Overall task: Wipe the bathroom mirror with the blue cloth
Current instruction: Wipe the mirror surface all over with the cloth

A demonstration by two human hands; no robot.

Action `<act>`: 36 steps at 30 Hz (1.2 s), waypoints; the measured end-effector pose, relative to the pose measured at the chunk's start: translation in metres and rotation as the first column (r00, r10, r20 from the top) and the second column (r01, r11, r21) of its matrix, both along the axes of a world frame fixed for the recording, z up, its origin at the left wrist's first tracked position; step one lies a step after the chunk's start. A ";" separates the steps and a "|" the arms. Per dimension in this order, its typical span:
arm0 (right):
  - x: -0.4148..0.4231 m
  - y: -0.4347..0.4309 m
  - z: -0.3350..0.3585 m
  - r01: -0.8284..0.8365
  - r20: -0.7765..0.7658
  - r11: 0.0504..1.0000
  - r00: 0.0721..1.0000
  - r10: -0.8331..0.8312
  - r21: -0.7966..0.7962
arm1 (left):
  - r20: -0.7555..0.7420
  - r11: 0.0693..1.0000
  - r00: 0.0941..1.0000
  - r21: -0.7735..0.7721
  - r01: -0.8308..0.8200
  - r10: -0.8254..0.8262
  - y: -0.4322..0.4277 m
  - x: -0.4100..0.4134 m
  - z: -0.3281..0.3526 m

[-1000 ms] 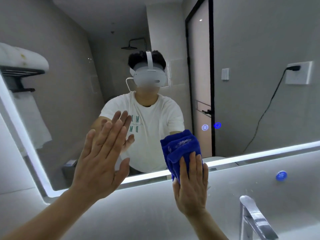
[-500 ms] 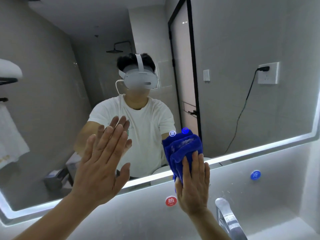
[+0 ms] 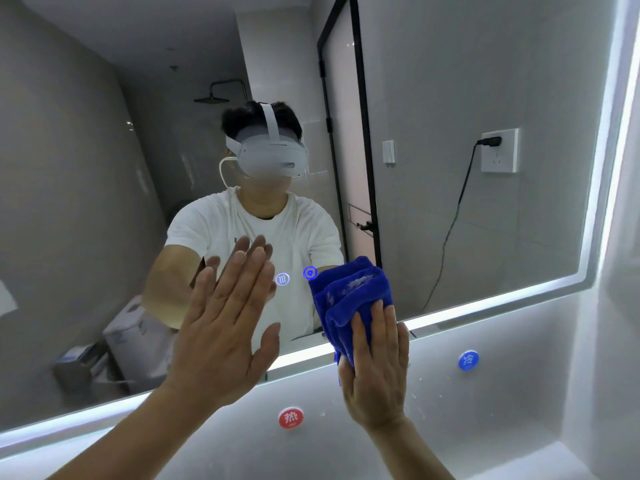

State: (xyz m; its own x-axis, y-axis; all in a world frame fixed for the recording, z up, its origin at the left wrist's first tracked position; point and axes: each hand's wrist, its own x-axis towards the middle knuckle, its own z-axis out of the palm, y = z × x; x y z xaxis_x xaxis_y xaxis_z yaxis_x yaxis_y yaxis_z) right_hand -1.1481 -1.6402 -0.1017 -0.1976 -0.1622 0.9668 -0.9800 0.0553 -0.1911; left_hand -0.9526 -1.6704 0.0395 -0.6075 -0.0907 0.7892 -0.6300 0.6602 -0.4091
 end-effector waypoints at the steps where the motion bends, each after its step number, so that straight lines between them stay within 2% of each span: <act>1: -0.005 0.001 0.001 -0.001 0.000 1.000 1.000 0.001 -0.007 | -0.003 1.000 1.000 -0.012 0.005 -0.005 0.001 -0.007 0.001; 18: -0.119 0.034 0.022 0.023 -0.013 1.000 1.000 -0.023 -0.004 | 0.017 0.998 0.998 -0.001 -0.065 0.065 0.028 -0.110 0.002; 21: -0.132 0.037 0.029 0.021 0.036 0.999 0.999 -0.019 -0.047 | 0.004 0.999 0.999 -0.011 -0.053 0.053 0.035 -0.124 0.006; 24: -0.119 0.029 0.034 0.023 0.138 0.994 0.990 -0.008 -0.108 | -0.007 0.997 0.997 -0.002 -0.082 0.082 0.038 -0.132 0.015; 26: -0.106 0.022 0.042 0.045 0.155 0.991 0.988 -0.025 -0.127 | -0.019 0.996 0.996 0.002 -0.092 0.092 0.038 -0.133 0.022; 31: -0.065 0.006 0.072 -0.065 -0.100 0.994 0.993 0.056 -0.084 | -0.059 0.996 0.994 -0.012 -0.089 0.088 0.037 -0.137 0.036; 34: -0.060 0.004 0.078 -0.135 -0.158 0.988 0.980 0.123 -0.070 | -0.091 0.995 0.992 -0.038 -0.087 0.083 0.039 -0.145 0.045; 36: -0.080 0.008 0.075 -0.103 -0.225 0.993 0.970 0.089 -0.051 | -0.102 0.996 0.994 -0.065 -0.055 0.048 0.042 -0.151 0.050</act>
